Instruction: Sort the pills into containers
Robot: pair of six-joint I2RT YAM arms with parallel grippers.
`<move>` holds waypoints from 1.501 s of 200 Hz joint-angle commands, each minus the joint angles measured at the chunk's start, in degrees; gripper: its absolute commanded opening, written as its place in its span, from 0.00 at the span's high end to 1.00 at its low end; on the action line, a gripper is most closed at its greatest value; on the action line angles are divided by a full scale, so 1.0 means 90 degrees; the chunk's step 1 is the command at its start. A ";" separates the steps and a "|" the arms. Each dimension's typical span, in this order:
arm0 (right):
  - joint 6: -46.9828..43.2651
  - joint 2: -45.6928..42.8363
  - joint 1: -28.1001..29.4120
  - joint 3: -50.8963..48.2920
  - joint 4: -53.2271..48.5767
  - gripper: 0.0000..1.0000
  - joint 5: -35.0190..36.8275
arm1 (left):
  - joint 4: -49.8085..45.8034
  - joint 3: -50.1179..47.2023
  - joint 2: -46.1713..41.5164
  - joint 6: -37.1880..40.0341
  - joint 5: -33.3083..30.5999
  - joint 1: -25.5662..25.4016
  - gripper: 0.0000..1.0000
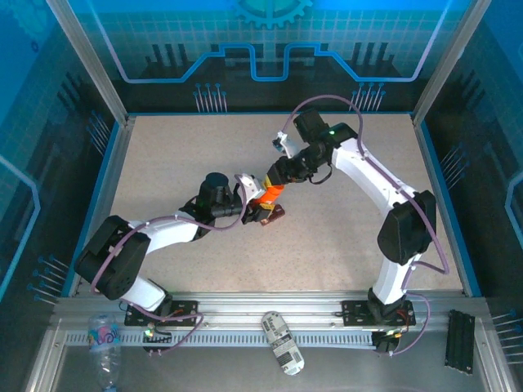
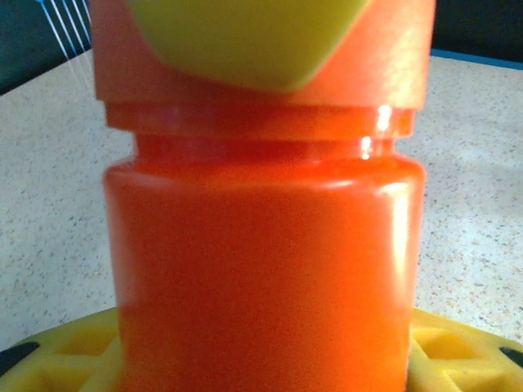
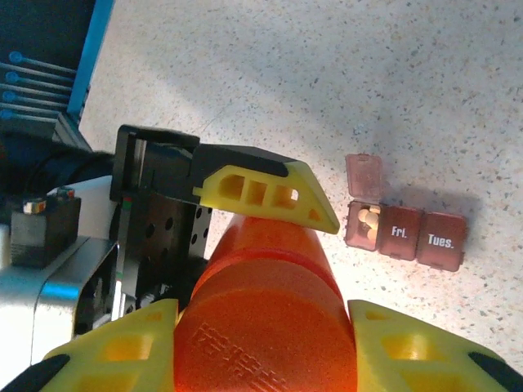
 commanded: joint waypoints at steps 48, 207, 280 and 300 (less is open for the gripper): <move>0.1442 -0.0308 0.0293 -0.0788 0.1338 0.66 0.0042 | 0.1086 0.0355 -0.0350 0.0054 0.0099 -0.0128 1.00; 0.0589 -0.2477 -0.1254 -0.1527 0.1719 0.16 -0.0777 | 0.0146 0.0770 -0.0238 -0.0318 0.1592 0.0248 1.00; -0.2717 -0.1859 -0.0752 -0.0697 0.0414 0.17 -0.0714 | -0.1281 0.1565 -0.0009 -0.0631 0.3185 0.0438 1.00; -0.2728 -0.1733 -0.0715 -0.0616 0.0453 0.17 -0.0918 | -0.1493 0.1659 0.0025 -0.0592 0.3260 0.0443 1.00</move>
